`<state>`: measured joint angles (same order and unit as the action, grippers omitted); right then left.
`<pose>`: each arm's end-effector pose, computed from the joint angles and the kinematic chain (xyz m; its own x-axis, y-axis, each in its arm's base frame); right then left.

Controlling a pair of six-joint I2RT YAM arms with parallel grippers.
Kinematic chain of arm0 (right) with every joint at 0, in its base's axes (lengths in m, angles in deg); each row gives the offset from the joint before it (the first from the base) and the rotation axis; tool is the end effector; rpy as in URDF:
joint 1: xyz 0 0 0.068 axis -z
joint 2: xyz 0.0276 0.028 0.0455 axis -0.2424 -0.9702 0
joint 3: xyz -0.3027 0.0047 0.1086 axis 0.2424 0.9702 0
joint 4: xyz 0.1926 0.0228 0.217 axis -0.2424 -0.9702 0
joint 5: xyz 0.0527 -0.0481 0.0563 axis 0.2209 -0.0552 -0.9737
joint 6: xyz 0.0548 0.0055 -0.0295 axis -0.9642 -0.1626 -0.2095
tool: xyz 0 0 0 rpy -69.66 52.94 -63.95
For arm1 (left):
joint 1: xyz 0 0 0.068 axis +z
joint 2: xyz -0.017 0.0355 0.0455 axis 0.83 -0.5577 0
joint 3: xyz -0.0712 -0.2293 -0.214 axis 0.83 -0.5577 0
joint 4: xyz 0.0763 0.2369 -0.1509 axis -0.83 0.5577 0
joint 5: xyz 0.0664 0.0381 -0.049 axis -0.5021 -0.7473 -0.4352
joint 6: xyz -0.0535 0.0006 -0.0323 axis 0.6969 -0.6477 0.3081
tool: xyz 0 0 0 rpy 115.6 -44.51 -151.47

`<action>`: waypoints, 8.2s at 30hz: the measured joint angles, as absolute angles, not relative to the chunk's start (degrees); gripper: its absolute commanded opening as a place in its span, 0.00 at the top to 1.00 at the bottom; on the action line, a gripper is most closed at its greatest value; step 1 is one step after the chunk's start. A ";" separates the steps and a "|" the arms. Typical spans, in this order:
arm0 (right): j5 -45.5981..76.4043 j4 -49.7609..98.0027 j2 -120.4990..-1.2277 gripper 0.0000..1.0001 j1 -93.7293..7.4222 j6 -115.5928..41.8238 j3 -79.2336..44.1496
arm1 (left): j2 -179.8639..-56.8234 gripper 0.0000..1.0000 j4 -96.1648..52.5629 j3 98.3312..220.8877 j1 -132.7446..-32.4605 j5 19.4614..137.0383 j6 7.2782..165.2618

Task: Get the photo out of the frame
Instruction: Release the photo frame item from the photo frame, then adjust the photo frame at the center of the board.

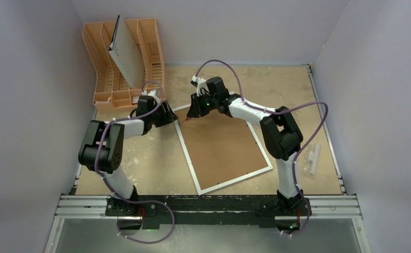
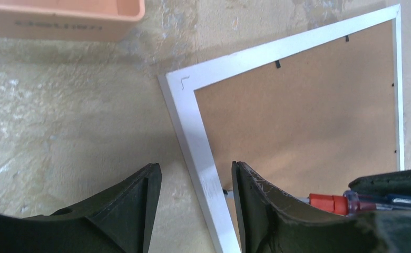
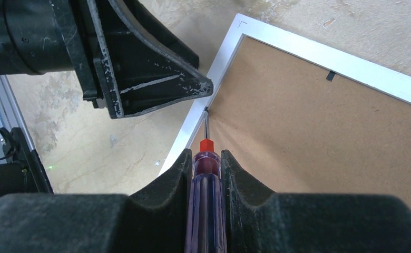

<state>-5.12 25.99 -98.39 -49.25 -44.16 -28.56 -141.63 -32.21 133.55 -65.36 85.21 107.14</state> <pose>0.4252 0.3276 0.2348 -0.6088 -0.1672 -0.7755 -0.7134 0.5431 0.4429 0.3680 -0.0726 0.1639 -0.7258 -0.4063 -0.5551 -0.0426 0.8319 -0.5533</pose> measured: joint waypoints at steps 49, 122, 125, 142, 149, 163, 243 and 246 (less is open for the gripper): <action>-0.51 26.30 -97.58 1.00 -48.96 -40.94 -28.80 | -150.20 0.78 -22.64 146.46 -65.23 83.29 102.53; 16.43 17.16 -99.04 1.00 -58.78 -37.25 -38.22 | -151.40 0.85 -23.99 146.95 -64.64 86.11 104.06; 12.94 19.22 -97.36 1.00 -57.01 -38.93 -34.79 | -151.60 0.85 -24.58 146.92 -64.70 86.26 104.06; 3.58 29.25 -92.88 1.00 -51.52 -46.10 -23.14 | -151.69 0.85 -24.87 146.92 -64.75 86.44 103.57; 2.40 32.05 -91.96 1.00 -48.75 -47.85 -22.75 | -151.69 0.85 -24.87 146.92 -64.75 86.55 103.53; -0.68 35.52 -96.86 1.00 -48.24 -49.18 -23.36 | -151.69 0.85 -24.91 146.92 -64.75 87.03 102.61; 32.58 15.88 -45.91 1.00 -44.66 -63.61 11.70 | -128.67 0.76 -31.95 119.30 -64.77 78.68 111.18; 33.02 14.02 -41.58 1.00 -44.66 -65.55 14.30 | -125.39 0.61 -29.06 118.27 -64.68 76.64 110.46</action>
